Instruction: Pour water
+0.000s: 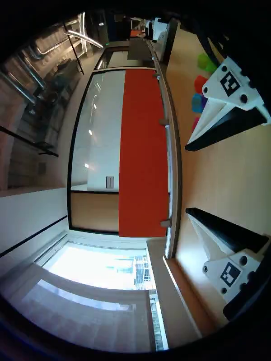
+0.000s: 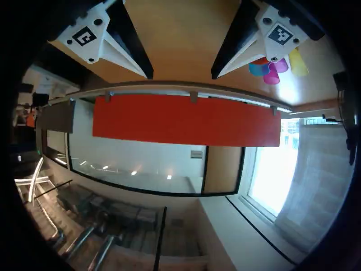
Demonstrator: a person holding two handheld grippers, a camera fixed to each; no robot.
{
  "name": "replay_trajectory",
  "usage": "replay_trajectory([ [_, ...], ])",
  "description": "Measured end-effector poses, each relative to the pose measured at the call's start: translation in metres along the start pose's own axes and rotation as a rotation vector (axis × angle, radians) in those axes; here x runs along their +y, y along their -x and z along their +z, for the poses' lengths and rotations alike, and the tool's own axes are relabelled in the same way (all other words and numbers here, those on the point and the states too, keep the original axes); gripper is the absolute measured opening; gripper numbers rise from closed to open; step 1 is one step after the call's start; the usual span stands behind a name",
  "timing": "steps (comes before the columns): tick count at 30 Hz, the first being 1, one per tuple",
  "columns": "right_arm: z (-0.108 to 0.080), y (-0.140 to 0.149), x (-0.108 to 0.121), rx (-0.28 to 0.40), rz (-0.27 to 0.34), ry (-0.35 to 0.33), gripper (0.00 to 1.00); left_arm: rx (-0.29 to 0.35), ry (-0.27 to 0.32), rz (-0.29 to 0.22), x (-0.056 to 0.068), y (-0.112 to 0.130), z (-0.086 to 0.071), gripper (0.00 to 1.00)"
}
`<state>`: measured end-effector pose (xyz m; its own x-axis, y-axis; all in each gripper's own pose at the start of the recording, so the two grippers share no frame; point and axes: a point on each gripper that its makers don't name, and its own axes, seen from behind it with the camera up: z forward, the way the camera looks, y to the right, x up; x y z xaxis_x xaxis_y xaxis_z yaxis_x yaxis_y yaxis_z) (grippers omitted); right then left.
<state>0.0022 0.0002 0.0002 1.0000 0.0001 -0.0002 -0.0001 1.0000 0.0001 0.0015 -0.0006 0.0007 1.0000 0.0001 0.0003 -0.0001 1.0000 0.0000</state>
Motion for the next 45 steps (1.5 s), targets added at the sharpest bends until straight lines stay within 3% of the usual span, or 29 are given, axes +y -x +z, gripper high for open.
replay_trajectory([
  [8,0.008,-0.038,0.005,-0.006,0.001,-0.001,1.0,-0.008,0.019,0.009,-0.007,-0.031,0.014,0.93],
  [21,0.024,-0.043,-0.001,-0.041,-0.045,-0.052,1.0,-0.055,0.119,0.056,0.008,-0.037,0.031,0.93],
  [35,0.033,-0.057,-0.029,-0.091,-0.113,-0.263,1.0,-0.144,0.251,0.131,0.025,-0.028,0.045,0.93],
  [45,0.033,-0.048,-0.047,-0.173,-0.246,-0.409,1.0,-0.205,0.377,0.173,0.045,-0.027,0.052,0.93],
])
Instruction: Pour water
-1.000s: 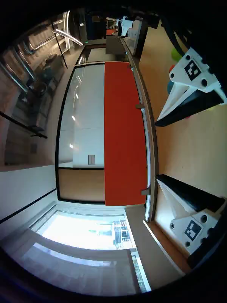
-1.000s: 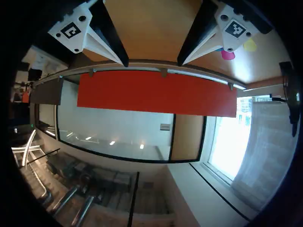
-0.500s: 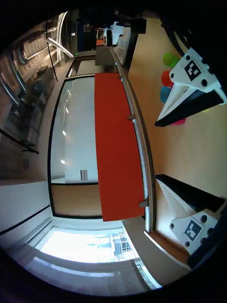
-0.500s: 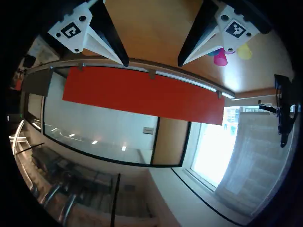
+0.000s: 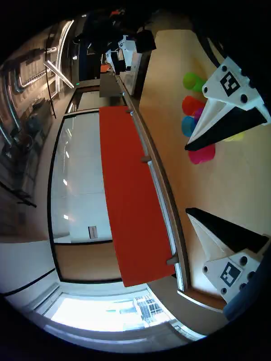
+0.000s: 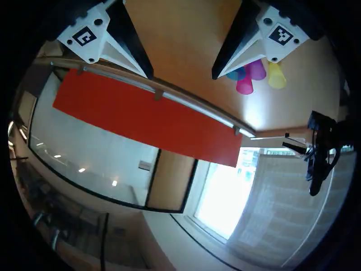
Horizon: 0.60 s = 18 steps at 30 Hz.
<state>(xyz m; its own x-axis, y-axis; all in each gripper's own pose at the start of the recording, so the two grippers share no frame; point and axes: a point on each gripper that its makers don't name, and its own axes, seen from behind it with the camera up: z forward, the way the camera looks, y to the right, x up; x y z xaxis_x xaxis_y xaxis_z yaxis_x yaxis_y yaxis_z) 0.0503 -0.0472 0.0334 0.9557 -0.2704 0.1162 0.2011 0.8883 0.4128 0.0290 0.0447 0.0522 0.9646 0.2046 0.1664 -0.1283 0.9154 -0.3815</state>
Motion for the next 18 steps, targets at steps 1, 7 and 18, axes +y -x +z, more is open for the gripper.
replay_trajectory([
  [1,0.001,0.001,-0.002,-0.007,-0.015,-0.014,1.0,-0.009,0.013,0.001,0.001,0.001,0.002,0.93],
  [7,0.005,0.004,-0.017,-0.048,-0.085,-0.096,1.0,-0.049,0.092,0.011,0.012,0.001,0.012,0.93],
  [18,0.01,0.005,-0.028,-0.097,-0.109,-0.185,1.0,-0.085,0.212,0.032,0.029,0.0,0.026,0.93],
])
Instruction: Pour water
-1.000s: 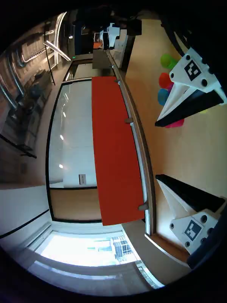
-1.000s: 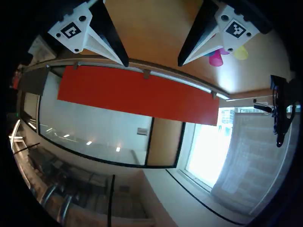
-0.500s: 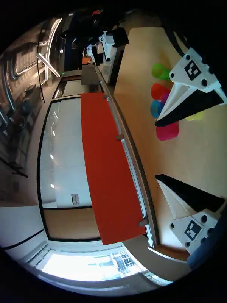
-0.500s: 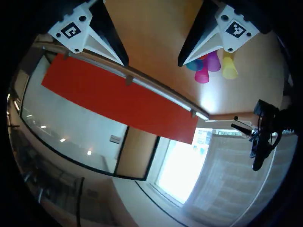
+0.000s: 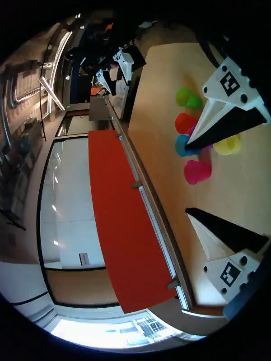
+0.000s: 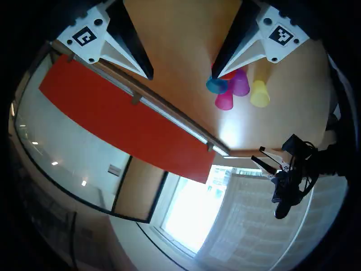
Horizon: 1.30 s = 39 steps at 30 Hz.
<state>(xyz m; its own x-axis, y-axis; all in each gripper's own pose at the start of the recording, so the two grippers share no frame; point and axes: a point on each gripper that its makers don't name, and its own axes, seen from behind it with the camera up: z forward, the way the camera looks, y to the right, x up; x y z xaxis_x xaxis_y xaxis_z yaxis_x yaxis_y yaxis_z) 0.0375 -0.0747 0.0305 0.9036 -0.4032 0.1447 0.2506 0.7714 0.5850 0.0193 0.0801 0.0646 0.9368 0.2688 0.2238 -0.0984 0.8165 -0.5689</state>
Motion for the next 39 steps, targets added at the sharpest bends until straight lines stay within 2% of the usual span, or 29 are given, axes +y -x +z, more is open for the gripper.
replay_trajectory([
  [9,0.006,0.007,-0.001,-0.025,-0.01,-0.025,1.0,-0.03,0.056,-0.001,0.009,0.006,0.008,0.93],
  [23,0.011,0.01,0.0,-0.033,-0.013,-0.029,1.0,-0.06,0.138,0.022,0.044,0.015,0.014,0.93],
  [29,0.012,0.013,-0.001,-0.041,-0.017,-0.036,1.0,-0.08,0.21,0.039,0.066,0.019,0.013,0.93],
  [33,0.013,0.014,-0.003,-0.048,-0.02,-0.046,1.0,-0.1,0.271,0.065,0.085,0.022,0.012,0.93],
  [36,0.014,0.013,-0.005,-0.048,-0.022,-0.05,1.0,-0.116,0.322,0.067,0.098,0.025,0.012,0.93],
  [39,0.016,0.013,-0.005,-0.046,-0.021,-0.056,1.0,-0.122,0.344,0.062,0.104,0.026,0.013,0.93],
])
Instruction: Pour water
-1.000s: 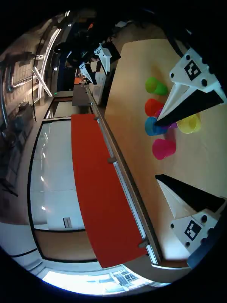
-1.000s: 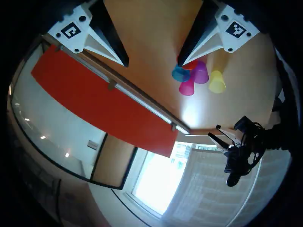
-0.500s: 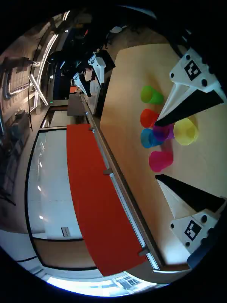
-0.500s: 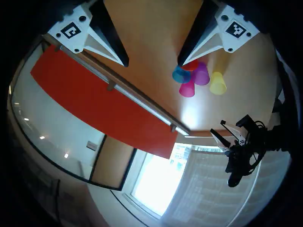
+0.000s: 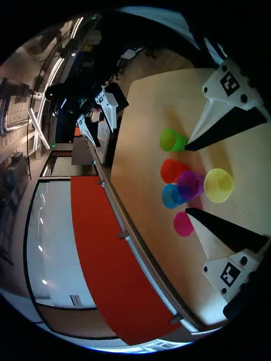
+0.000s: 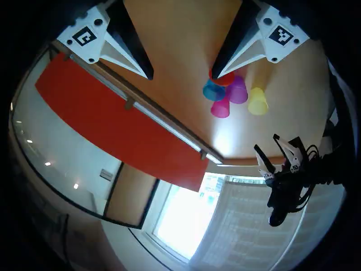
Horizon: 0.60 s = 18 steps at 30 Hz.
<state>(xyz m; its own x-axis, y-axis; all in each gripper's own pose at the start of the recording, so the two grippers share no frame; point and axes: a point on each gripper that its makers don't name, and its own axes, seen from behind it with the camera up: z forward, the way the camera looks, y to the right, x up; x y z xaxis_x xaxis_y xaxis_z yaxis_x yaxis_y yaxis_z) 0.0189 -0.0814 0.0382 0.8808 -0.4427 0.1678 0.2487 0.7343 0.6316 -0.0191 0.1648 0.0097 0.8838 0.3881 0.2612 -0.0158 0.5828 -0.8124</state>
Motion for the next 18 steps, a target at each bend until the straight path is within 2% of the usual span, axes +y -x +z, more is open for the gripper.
replay_trajectory([
  [12,0.006,0.001,0.0,-0.005,-0.001,-0.024,1.0,-0.029,0.038,0.03,0.012,0.001,0.004,0.93],
  [18,0.01,-0.003,0.001,-0.009,-0.008,-0.028,1.0,-0.036,0.089,0.027,0.027,0.003,0.008,0.93],
])
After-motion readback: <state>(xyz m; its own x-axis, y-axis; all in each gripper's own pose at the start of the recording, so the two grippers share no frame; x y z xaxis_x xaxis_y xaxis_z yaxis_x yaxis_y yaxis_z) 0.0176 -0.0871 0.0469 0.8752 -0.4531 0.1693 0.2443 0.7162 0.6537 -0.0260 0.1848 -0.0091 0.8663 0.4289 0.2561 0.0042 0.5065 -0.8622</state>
